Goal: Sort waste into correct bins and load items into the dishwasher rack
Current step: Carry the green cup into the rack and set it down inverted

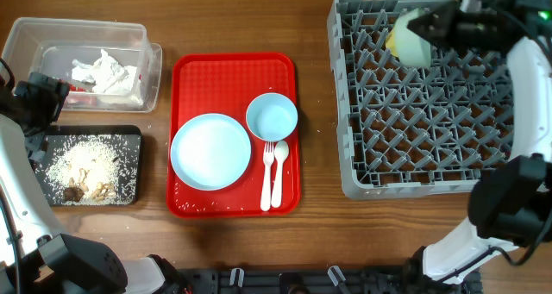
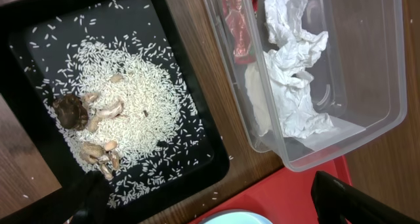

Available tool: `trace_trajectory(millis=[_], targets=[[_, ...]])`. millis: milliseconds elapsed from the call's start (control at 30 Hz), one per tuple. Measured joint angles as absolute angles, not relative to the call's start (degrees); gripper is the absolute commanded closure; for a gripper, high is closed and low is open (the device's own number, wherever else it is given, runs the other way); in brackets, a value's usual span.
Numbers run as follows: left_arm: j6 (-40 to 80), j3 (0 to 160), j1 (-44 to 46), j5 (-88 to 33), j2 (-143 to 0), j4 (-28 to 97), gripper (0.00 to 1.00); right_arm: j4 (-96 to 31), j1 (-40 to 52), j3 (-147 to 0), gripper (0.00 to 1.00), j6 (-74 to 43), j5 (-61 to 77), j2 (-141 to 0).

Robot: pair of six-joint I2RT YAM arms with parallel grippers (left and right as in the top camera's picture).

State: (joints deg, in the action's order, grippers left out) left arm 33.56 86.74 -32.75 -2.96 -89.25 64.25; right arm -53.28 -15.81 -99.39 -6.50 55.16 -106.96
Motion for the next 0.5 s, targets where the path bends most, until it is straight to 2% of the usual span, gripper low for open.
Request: trace_trajectory(millis=[133,267,500], targets=[[33.56,86.74,-32.75,-2.96,-89.25,64.25,0.00,-40.51,-19.33,-89.23,0.96,-6.61,68.45,-107.15],[33.54,86.74,-32.75,-2.96,-89.25,64.25,0.00,-27.40,-19.57,-80.58,0.96,-14.04,72.95,-107.46],[33.56,86.74,-32.75,-2.96,-89.25,64.25,0.00,-24.29,-20.64,-76.90,0.96,-24.53,73.45,-108.31]])
